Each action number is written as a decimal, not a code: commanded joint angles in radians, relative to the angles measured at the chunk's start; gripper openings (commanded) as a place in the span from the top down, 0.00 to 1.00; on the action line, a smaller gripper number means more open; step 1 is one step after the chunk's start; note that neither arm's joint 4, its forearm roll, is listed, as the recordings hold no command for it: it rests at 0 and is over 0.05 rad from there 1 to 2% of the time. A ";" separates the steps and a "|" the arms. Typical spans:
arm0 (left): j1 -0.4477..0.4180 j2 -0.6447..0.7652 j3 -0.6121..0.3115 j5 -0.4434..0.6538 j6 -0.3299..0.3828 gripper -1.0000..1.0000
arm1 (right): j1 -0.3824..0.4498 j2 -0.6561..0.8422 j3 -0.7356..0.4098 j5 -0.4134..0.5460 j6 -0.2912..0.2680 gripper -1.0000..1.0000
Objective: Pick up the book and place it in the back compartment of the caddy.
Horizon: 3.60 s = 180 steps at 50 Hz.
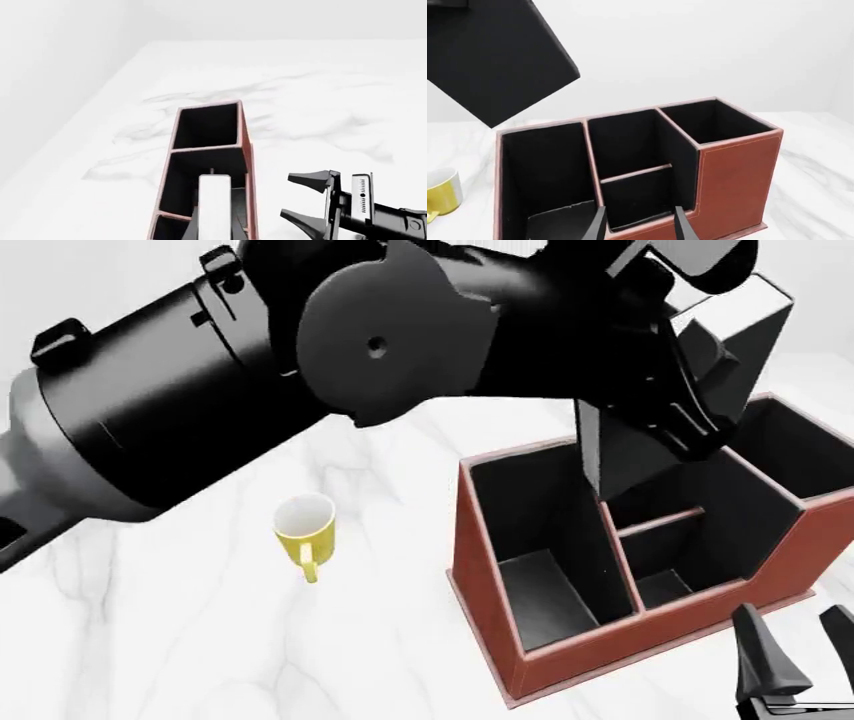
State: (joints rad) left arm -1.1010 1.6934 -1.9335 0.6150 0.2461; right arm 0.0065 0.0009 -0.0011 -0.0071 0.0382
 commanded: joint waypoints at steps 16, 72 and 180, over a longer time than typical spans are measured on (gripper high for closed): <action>-0.112 0.215 -0.035 -0.117 0.007 1.00 | 0.001 0.001 0.000 0.000 -0.006 0.00; -0.028 0.414 -0.145 -0.197 0.106 1.00 | 0.000 0.006 0.001 0.003 0.010 0.00; -0.009 0.399 0.039 -0.391 0.043 0.00 | -0.010 0.000 0.001 0.007 0.018 0.00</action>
State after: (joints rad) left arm -1.1090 2.1643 -1.9287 0.2193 0.2938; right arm -0.0035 0.0013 -0.0005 0.0005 0.0594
